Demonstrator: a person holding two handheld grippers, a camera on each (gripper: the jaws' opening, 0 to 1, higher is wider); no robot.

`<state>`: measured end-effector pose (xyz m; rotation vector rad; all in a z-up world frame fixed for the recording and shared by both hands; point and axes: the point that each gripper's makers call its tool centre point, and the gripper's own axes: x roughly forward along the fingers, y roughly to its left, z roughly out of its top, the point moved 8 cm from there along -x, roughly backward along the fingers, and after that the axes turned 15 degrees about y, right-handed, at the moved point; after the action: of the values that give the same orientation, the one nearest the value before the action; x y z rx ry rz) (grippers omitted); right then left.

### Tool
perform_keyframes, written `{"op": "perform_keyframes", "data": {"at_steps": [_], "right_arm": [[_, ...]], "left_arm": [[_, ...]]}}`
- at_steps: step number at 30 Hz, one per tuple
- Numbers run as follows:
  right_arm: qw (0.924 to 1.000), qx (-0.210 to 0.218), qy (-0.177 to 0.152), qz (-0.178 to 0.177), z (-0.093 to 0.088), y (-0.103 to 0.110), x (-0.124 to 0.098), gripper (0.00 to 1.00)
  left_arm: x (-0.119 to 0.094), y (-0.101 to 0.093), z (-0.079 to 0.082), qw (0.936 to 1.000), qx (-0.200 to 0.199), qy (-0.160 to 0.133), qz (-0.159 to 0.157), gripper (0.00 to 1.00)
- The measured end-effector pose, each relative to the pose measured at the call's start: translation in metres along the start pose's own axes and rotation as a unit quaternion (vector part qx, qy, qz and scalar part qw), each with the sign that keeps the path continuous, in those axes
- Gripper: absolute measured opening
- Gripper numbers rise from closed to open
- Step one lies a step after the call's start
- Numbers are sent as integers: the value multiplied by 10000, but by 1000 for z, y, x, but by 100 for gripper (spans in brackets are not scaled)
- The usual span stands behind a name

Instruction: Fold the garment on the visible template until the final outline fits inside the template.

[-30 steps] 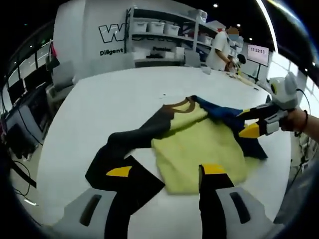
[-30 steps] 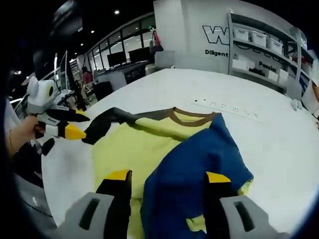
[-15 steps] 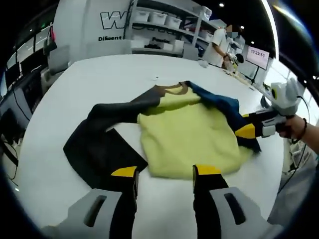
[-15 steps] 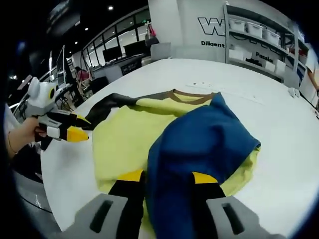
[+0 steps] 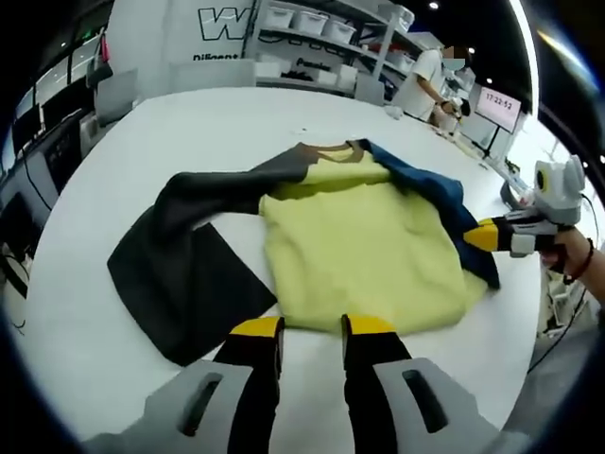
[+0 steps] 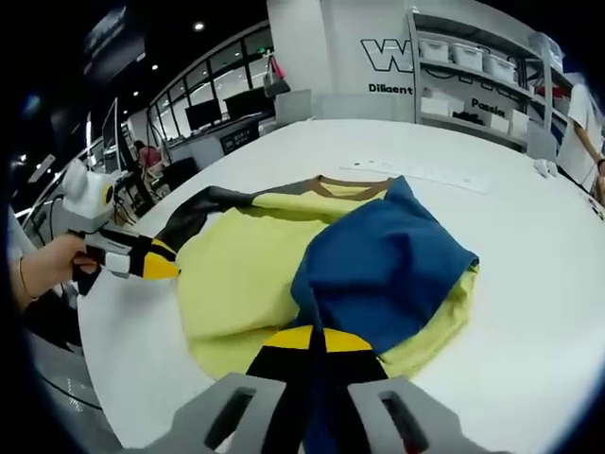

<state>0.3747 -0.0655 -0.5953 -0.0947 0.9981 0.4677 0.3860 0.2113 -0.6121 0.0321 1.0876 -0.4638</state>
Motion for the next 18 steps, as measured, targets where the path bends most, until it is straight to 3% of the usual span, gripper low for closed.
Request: {"op": "perform_keyframes", "data": {"at_steps": [5, 13, 18], "right_arm": [[10000, -31, -56, -44, 2, 1, -2, 0], [9995, -108, -223, -214, 7, -7, -19, 0], [9976, -267, -276, -576, 15, -25, -35, 0]], "left_arm": [[-1, 3, -4, 10000, 26, 39, 20, 1], [-2, 0, -4, 9999, 24, -62, 86, 1], [-5, -1, -4, 9999, 7, -119, 65, 0]]}}
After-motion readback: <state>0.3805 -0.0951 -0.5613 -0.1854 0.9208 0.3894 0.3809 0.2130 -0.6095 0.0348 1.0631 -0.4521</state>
